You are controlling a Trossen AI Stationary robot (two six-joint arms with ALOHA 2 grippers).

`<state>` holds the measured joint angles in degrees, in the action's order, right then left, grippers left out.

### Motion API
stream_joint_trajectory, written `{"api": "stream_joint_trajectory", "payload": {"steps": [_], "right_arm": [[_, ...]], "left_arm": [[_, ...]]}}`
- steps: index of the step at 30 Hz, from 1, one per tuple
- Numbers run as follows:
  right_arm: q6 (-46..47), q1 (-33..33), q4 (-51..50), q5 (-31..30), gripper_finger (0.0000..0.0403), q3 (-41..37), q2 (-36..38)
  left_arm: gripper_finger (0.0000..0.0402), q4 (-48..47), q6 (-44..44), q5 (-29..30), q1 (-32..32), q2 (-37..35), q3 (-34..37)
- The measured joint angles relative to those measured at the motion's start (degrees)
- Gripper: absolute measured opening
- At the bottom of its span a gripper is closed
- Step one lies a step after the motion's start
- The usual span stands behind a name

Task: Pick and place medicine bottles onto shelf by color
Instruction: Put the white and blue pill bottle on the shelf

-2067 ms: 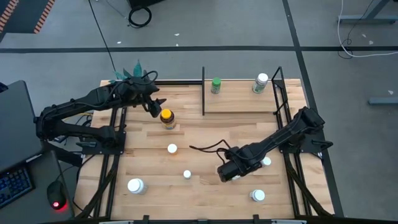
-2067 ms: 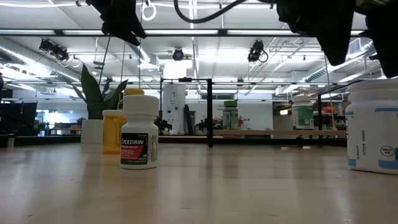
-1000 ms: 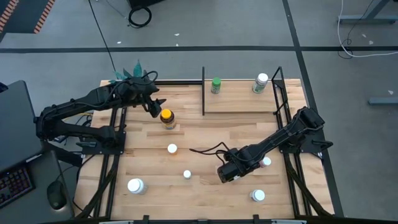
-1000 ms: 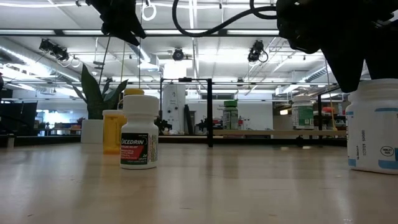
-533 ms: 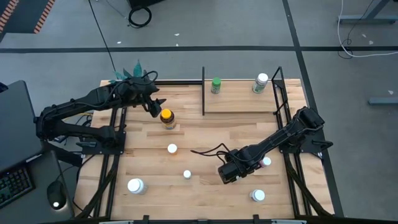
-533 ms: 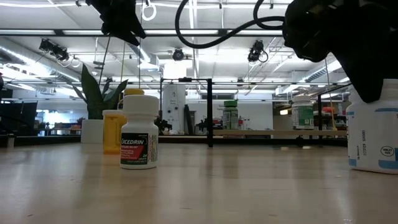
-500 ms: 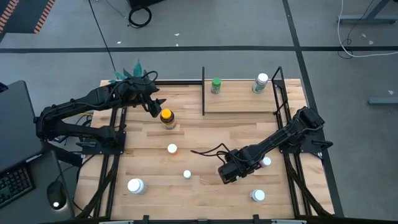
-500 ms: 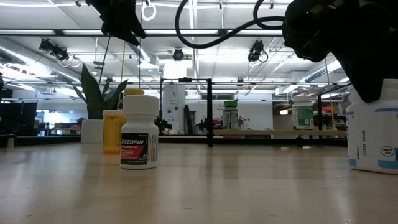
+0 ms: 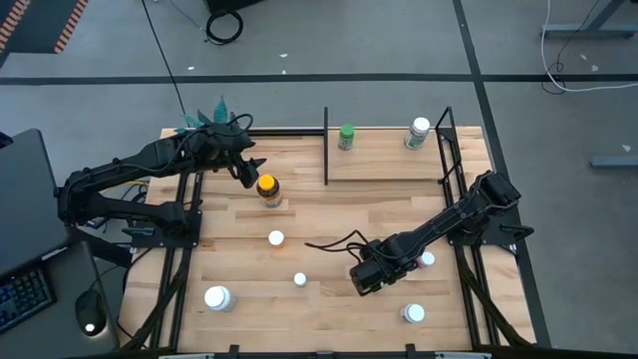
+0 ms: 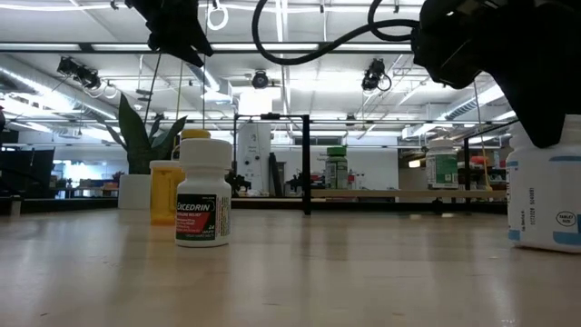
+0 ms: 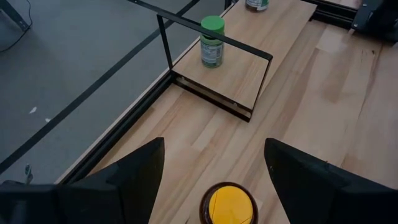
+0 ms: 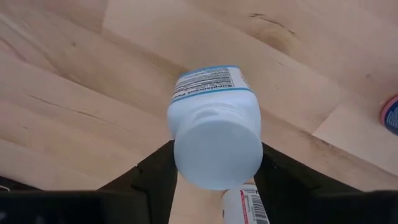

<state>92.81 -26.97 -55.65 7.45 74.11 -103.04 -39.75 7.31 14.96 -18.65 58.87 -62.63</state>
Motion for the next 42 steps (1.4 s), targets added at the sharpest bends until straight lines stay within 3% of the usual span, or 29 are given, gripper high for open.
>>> {"api": "stream_joint_trajectory", "payload": {"steps": [7, 14, 29, 42], "right_arm": [[-3.7, 2.1, 0.2, -0.5, 0.0187, 0.0, 0.6], [-11.0, 8.3, -1.5, -0.5, 0.0188, 0.0, 4.1], [-40.4, 37.2, -7.0, 0.2, 0.0188, 0.2, 10.6], [-60.1, 55.4, -22.0, -3.4, 0.0188, 9.8, 9.4]], "left_arm": [[0.0282, 0.0, 0.0, 0.0, 0.0, 0.0, 0.0], [0.0282, 0.0, 0.0, 0.0, 0.0, 0.0, 0.0], [0.0282, 0.0, 0.5, 0.0, 0.0, 0.0, 0.0], [0.0282, 0.0, 4.4, 0.0, 0.0, 0.0, 0.0]]}}
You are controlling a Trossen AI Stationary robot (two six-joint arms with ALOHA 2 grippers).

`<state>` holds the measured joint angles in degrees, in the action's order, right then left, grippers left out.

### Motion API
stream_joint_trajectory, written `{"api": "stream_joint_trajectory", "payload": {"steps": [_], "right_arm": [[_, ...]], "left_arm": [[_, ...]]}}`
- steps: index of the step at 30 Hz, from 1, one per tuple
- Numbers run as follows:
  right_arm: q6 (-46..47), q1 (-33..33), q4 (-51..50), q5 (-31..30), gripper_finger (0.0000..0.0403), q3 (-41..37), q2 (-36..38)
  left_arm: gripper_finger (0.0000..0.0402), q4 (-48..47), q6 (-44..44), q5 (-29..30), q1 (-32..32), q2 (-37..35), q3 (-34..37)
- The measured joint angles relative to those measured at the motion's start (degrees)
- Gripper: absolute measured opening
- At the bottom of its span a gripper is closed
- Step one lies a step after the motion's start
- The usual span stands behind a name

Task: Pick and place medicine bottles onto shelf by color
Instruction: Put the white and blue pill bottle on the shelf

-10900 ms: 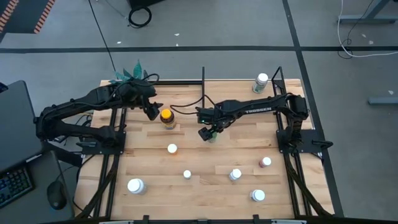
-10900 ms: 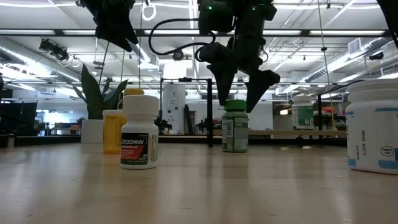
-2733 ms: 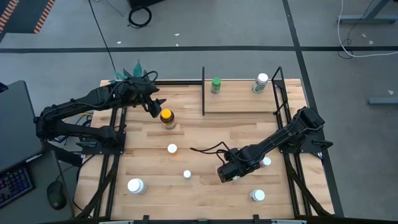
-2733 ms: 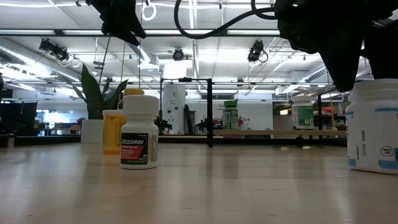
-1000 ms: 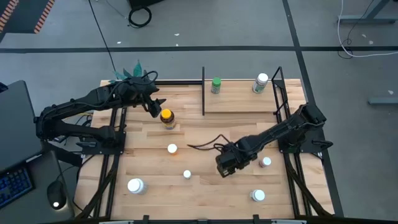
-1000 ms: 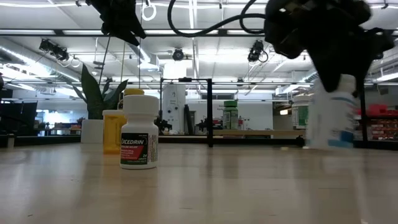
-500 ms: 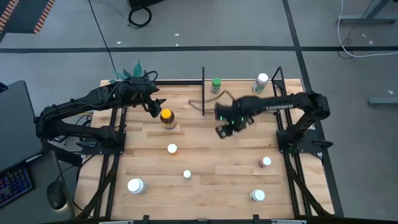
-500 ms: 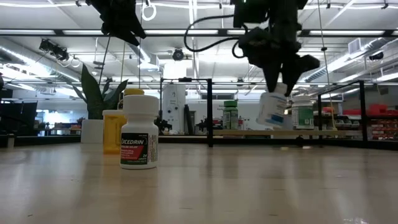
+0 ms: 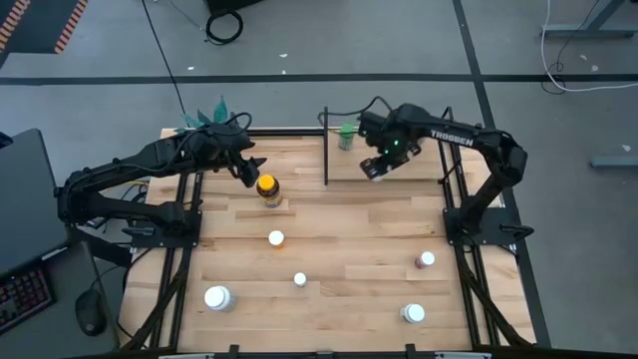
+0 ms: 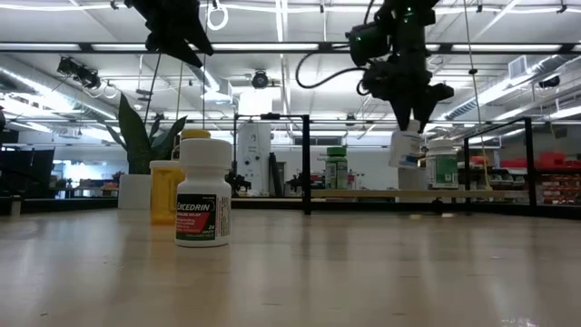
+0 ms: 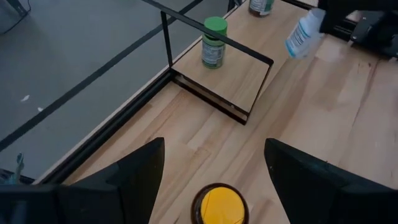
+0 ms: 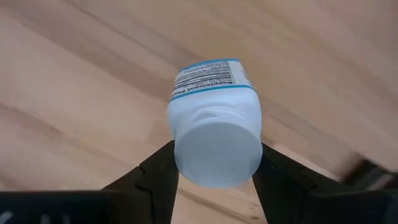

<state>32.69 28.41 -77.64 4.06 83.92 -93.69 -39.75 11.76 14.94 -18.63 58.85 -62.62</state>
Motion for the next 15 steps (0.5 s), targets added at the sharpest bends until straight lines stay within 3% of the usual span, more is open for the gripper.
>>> {"api": "stream_joint_trajectory", "payload": {"steps": [8, 15], "right_arm": [[-8.6, 8.2, -6.8, -3.0, 0.0188, 0.0, 0.0], [-14.1, 13.7, -6.5, -3.2, 0.019, 0.0, 0.0]], "left_arm": [[0.0282, -1.1, 2.4, 0.0, 0.0, 0.0, 0.0], [0.0282, -3.9, 2.7, 0.0, 0.0, 0.0, 0.0]]}}
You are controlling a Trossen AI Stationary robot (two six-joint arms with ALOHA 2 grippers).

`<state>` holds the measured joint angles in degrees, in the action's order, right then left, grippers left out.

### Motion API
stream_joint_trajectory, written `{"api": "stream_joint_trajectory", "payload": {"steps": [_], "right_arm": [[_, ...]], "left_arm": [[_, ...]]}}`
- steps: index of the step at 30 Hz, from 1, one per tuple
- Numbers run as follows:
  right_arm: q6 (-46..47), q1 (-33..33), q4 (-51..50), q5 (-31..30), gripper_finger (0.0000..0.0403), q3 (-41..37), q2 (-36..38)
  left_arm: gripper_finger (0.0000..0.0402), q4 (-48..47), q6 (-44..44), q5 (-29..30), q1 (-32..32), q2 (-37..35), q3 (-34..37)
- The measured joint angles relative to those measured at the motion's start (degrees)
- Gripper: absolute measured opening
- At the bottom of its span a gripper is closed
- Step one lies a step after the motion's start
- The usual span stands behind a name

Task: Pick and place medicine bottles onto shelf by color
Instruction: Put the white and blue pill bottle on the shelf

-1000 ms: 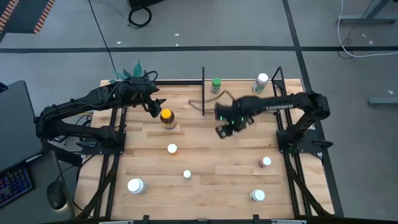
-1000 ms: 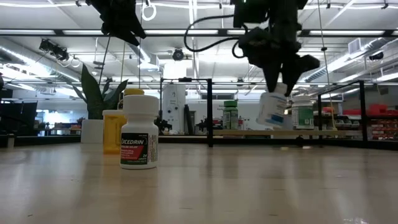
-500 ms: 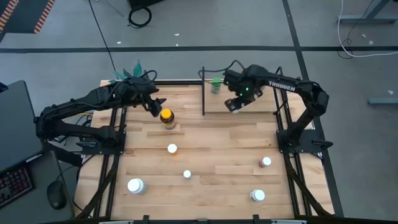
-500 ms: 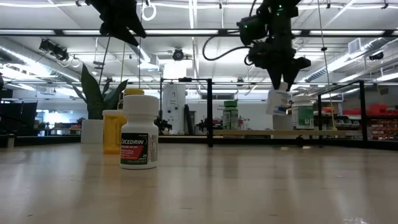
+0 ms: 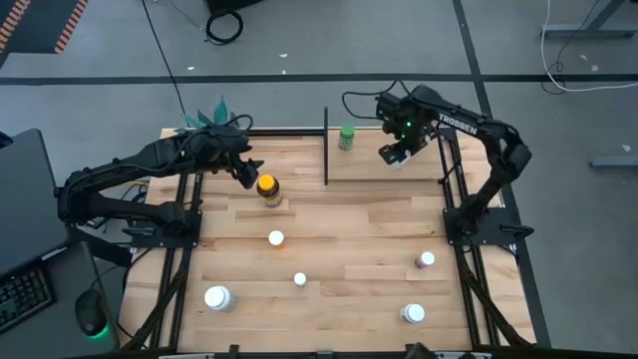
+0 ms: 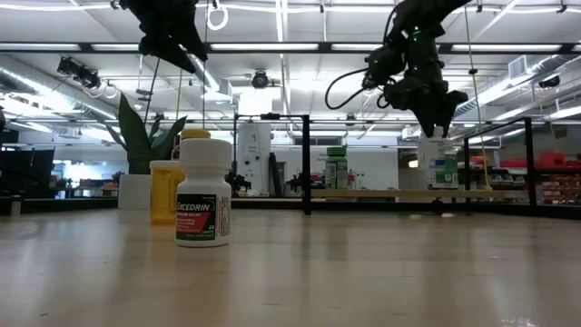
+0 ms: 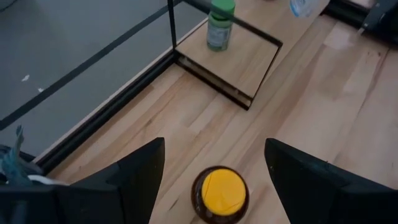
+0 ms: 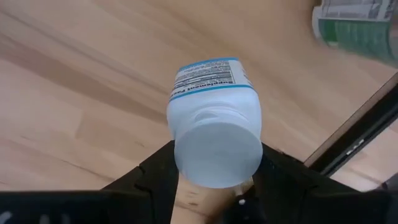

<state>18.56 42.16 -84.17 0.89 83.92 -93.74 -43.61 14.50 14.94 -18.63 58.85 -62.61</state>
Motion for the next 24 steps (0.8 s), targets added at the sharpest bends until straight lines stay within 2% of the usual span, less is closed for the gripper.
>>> {"api": "stream_joint_trajectory", "payload": {"steps": [8, 17, 24], "right_arm": [[-10.9, 3.7, -5.7, -5.7, 0.0191, -1.5, 0.0], [-27.1, 5.2, -2.3, -6.0, 0.0192, -5.0, 0.0], [-39.3, 9.0, -2.2, -6.0, 0.0192, -8.6, 0.1]], "left_arm": [[0.0282, -1.3, 3.8, 0.0, 0.0, 0.0, 0.0], [0.0282, -1.3, 6.1, 0.0, 0.0, 0.0, 0.0], [0.0282, -1.3, 9.6, -0.1, 0.2, 0.0, 0.0]]}}
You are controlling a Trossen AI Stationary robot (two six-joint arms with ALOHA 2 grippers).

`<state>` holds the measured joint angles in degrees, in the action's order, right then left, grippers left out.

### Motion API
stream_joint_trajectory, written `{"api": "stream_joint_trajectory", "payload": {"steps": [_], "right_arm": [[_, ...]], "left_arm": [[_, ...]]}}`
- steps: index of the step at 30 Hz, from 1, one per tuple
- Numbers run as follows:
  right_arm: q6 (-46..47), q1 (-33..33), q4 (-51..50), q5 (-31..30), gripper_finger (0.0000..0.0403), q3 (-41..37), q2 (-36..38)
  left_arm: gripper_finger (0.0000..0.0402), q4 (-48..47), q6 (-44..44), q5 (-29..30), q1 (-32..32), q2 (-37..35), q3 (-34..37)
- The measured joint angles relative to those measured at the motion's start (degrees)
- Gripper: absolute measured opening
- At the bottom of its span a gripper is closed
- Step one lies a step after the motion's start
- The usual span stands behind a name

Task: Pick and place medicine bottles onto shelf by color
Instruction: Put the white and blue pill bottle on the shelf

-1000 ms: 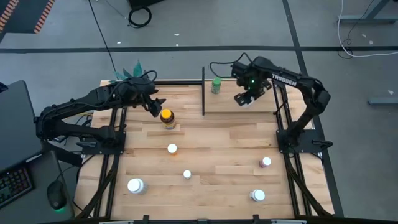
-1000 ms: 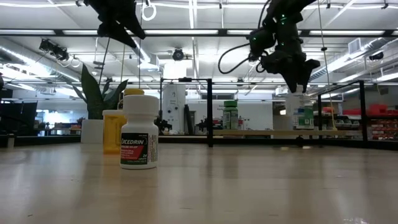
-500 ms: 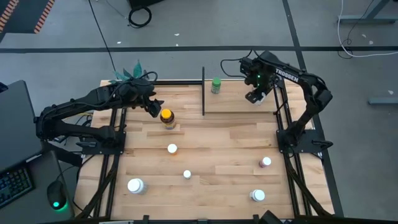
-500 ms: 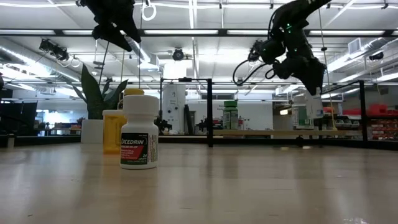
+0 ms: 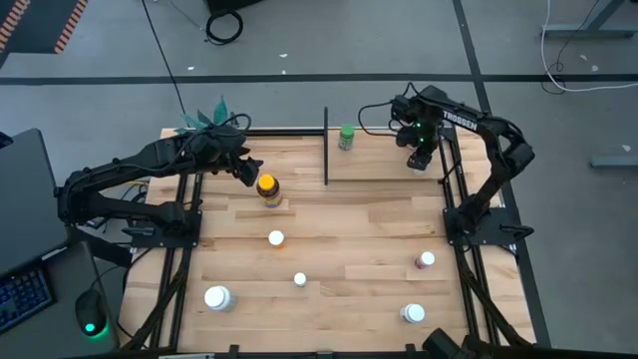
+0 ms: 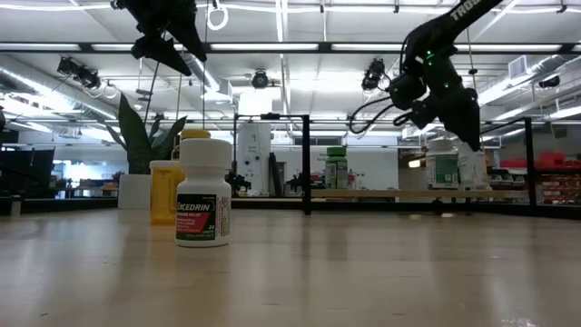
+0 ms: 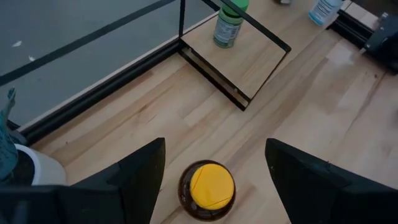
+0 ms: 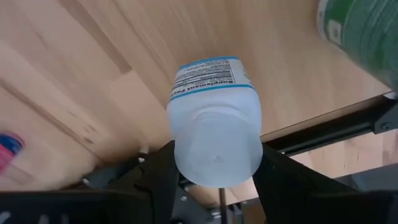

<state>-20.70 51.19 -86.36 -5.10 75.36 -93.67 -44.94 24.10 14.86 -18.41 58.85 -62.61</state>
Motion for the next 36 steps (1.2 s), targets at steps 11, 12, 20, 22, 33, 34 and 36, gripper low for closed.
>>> {"api": "stream_joint_trajectory", "payload": {"steps": [11, 12, 20, 22, 33, 34, 36], "right_arm": [[-6.1, 5.9, 5.6, -1.3, 0.0192, -0.8, 1.7], [-6.4, 5.9, 6.2, -1.4, 0.0191, -0.8, 2.2], [-6.6, 6.0, 6.4, -0.8, 0.0194, -0.8, 6.3], [-6.3, 6.0, 5.1, 0.0, 0.0193, -0.8, 6.7], [-3.4, 5.6, 3.8, -0.2, 0.0194, -7.5, 8.7], [-3.3, 5.6, 4.6, -0.4, 0.0193, -8.4, 9.1], [-2.8, 5.6, 6.6, -0.4, 0.0193, -10.1, 10.4]], "left_arm": [[0.0282, -0.9, 0.5, 0.0, 2.0, 0.0, 0.0], [0.0282, -1.2, 0.5, 0.0, 2.0, 0.0, 0.0], [0.0282, -2.1, 0.7, 0.1, 1.9, 0.0, 0.0], [0.0282, -2.1, 0.7, 0.1, 1.9, 0.0, 0.0], [0.0282, -3.1, 0.8, 0.1, 1.9, 0.0, 0.0], [0.0282, -3.2, 0.8, 0.1, 1.9, 0.0, 0.0], [0.0282, -3.5, 0.8, 0.1, 1.9, 0.0, 0.0]]}}
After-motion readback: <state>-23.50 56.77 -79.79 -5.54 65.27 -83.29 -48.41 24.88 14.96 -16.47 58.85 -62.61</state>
